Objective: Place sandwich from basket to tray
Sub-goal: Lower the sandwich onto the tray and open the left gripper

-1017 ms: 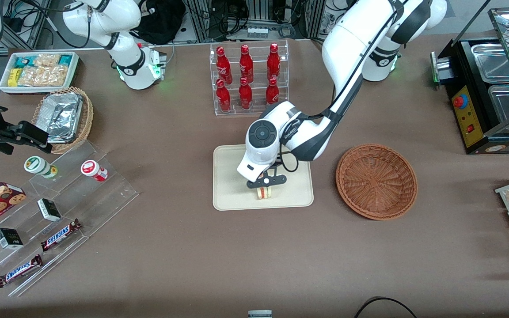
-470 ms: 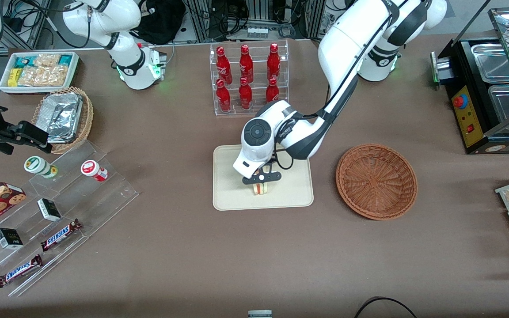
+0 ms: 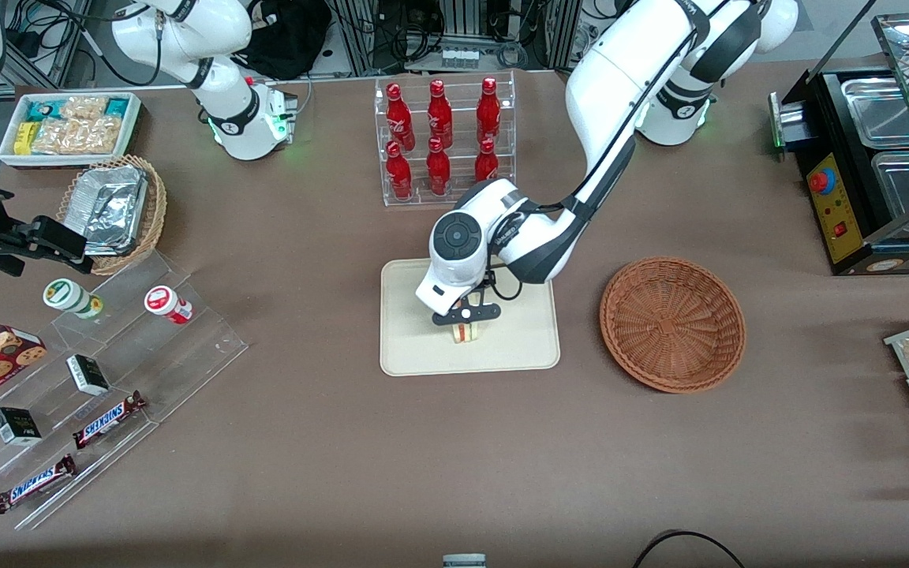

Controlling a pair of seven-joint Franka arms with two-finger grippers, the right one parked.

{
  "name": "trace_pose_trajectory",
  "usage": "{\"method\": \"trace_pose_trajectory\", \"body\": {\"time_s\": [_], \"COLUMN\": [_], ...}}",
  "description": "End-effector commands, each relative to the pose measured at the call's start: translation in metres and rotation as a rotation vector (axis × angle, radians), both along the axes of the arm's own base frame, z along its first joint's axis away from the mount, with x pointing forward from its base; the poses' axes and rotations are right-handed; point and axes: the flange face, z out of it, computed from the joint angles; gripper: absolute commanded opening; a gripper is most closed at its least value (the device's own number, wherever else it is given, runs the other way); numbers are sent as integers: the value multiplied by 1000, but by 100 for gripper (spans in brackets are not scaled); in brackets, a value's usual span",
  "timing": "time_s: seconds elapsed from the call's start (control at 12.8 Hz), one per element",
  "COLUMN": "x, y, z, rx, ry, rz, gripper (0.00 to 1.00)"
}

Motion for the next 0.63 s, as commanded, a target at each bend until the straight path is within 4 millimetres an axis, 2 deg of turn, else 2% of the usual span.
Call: {"method": "trace_pose_trajectory", "body": {"time_s": [0.0,0.16,0.31,0.47,0.55], "x": [10,14,22,21,29], "y": [3,5,21,30,43], "z": [37,71,113,138,147], "rx": [-10,3,-1,12,20], "ry": [-20,-33,-70,-73,-78], "rz": [29,26,32,37,52], "gripper": [100,100,100,100,100]}}
